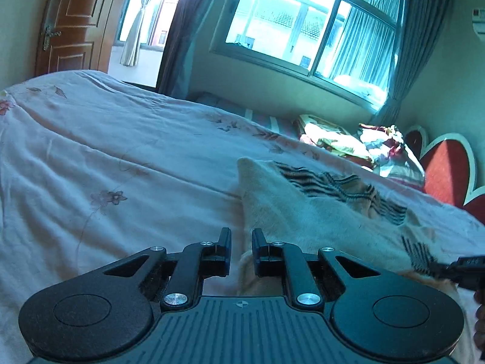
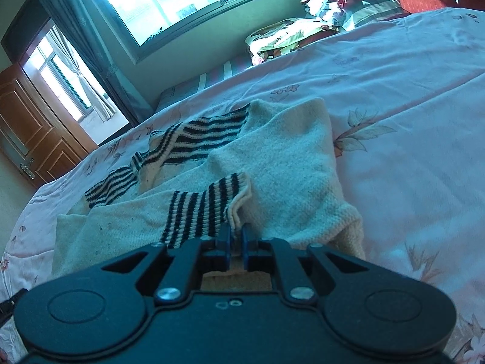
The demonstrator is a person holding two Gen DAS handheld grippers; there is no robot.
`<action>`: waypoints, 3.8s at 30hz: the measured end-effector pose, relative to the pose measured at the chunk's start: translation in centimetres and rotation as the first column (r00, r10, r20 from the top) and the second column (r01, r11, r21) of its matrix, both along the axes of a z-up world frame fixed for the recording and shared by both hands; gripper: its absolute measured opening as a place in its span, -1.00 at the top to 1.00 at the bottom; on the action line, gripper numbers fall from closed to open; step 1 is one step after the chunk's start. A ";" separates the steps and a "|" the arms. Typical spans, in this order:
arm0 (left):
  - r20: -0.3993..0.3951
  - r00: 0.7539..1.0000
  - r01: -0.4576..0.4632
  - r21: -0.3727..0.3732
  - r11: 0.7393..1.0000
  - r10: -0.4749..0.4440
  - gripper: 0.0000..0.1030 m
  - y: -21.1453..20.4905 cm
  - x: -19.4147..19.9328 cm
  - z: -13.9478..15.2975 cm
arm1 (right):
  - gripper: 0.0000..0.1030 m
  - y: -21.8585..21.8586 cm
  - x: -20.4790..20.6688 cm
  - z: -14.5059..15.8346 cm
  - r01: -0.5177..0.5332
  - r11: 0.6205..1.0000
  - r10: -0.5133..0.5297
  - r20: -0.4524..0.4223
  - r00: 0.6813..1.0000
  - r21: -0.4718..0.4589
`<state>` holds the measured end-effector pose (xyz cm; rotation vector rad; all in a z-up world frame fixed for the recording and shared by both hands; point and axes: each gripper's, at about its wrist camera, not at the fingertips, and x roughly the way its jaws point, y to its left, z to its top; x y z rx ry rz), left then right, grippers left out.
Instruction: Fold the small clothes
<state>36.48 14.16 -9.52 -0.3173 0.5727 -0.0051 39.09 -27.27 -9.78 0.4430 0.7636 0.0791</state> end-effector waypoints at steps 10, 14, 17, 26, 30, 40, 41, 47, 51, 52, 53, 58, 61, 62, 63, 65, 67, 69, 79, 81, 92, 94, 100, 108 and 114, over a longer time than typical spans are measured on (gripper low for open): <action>-0.115 0.992 0.070 0.081 0.994 -0.060 0.76 -4.4 0.7 -3.6 | 0.86 -0.1 0.2 -0.1 -0.004 1.000 0.004 -0.005 1.000 -0.006; -0.108 0.993 0.042 0.030 0.999 -0.038 0.76 -3.7 1.2 -3.8 | 0.83 -0.2 0.0 0.1 -0.009 1.000 0.009 0.009 1.000 -0.002; -0.101 0.995 0.022 0.005 1.000 -0.021 0.76 -3.2 1.5 -3.7 | 0.84 -0.1 -1.0 1.2 -0.003 0.999 0.004 0.051 0.999 -0.036; -0.122 0.992 -0.035 -0.001 0.999 0.035 0.76 -2.7 0.3 -4.1 | 0.79 -0.5 -1.2 0.9 -0.024 0.999 0.025 0.024 0.999 -0.040; -0.034 0.999 -0.035 0.066 0.997 0.038 0.75 -2.4 0.7 -1.9 | 0.63 -0.9 -1.5 2.2 0.013 0.999 -0.010 0.086 0.996 -0.041; -0.085 0.992 0.079 -0.157 0.984 -0.093 0.75 -0.1 3.1 -3.3 | 0.47 0.0 0.7 0.3 -0.055 0.998 0.055 -0.002 0.998 -0.014; -0.109 0.990 0.079 -0.119 0.990 -0.092 0.75 -0.5 3.3 -3.4 | 0.47 0.1 0.7 0.3 -0.058 0.998 0.058 -0.001 0.998 -0.009; -0.131 0.984 0.116 -0.048 0.992 -0.121 0.75 -1.5 3.9 -4.0 | 0.47 0.2 0.7 0.2 -0.057 0.998 0.057 0.002 0.998 0.001; -0.137 0.980 0.152 0.036 0.988 -0.146 0.75 -2.0 4.2 -3.5 | 0.47 0.1 0.7 0.2 -0.062 0.998 0.062 0.000 0.998 -0.002; -0.143 0.978 0.163 0.056 0.985 -0.153 0.75 -2.0 4.2 -3.4 | 0.47 0.1 0.7 0.2 -0.063 0.998 0.063 0.000 0.998 -0.003; -0.151 0.974 0.182 0.079 0.980 -0.169 0.75 -2.3 4.3 -3.4 | 0.47 0.1 0.7 0.2 -0.063 0.998 0.063 0.000 0.998 -0.002; -0.171 0.959 0.238 0.054 0.970 -0.226 -0.15 -2.3 5.0 -3.8 | 0.47 0.1 0.7 0.2 -0.064 0.998 0.064 0.001 0.998 -0.002; -0.164 0.962 0.235 0.096 0.967 -0.218 0.21 -2.8 4.7 -3.9 | 0.48 0.0 0.6 0.2 -0.065 0.998 0.065 0.002 0.998 0.000; -0.161 0.965 0.221 0.077 0.972 -0.207 0.36 -2.6 4.6 -4.0 | 0.49 0.0 0.6 0.1 -0.063 0.998 0.063 0.002 0.998 -0.003; -0.149 0.969 0.209 0.055 0.976 -0.199 0.73 -2.3 4.5 -3.9 | 0.54 0.0 0.6 0.1 -0.061 0.998 0.061 0.001 0.998 -0.008; -0.047 0.993 0.100 -0.128 0.987 -0.106 0.73 -0.3 3.2 -4.0 | 0.68 0.0 0.6 0.0 -0.052 0.998 0.052 -0.003 0.999 -0.026; -0.103 0.995 -0.020 -0.297 0.955 -0.012 0.73 1.7 2.8 -6.3 | 0.83 0.1 0.5 -0.1 -0.051 0.997 0.051 -0.001 0.999 -0.052; -0.077 0.997 -0.031 -0.340 0.940 0.005 0.73 2.1 2.2 -7.4 | 0.85 0.4 0.4 -0.2 -0.055 0.995 0.055 0.008 0.998 -0.081; -0.025 0.999 -0.031 -0.186 0.982 0.027 0.38 2.1 0.2 -3.0 | 0.73 0.4 -1.1 2.1 -0.071 0.988 0.083 0.081 0.993 -0.139; -0.020 0.997 0.071 -0.137 0.988 -0.074 0.38 -0.2 1.3 -2.4 | 0.73 1.2 -0.8 2.2 -0.089 0.983 0.104 0.089 0.991 -0.159; 0.005 0.983 0.182 0.065 0.981 -0.182 0.02 -3.9 5.3 -0.5 | 0.64 3.2 0.3 3.1 -0.118 0.953 0.158 0.127 0.979 -0.278; 0.014 0.985 0.171 0.070 0.983 -0.173 -0.16 -3.8 8.0 0.2 | 0.63 3.4 1.2 3.3 -0.097 0.959 0.140 0.148 0.979 -0.268; -0.096 0.979 0.190 0.130 0.973 -0.178 -0.17 -4.1 14.9 -2.8 | 0.77 3.7 2.6 0.1 -0.124 0.940 0.149 0.057 0.987 -0.317; -0.025 0.982 0.188 0.131 0.974 -0.186 -0.17 -5.6 11.9 -1.1 | 0.45 0.4 0.6 1.3 -0.029 0.985 0.048 0.114 0.992 -0.170; -0.103 0.953 0.303 0.222 0.927 -0.286 -0.28 -11.0 12.3 -3.1 | 0.70 1.3 1.8 0.2 -0.067 0.976 0.079 0.047 0.996 -0.209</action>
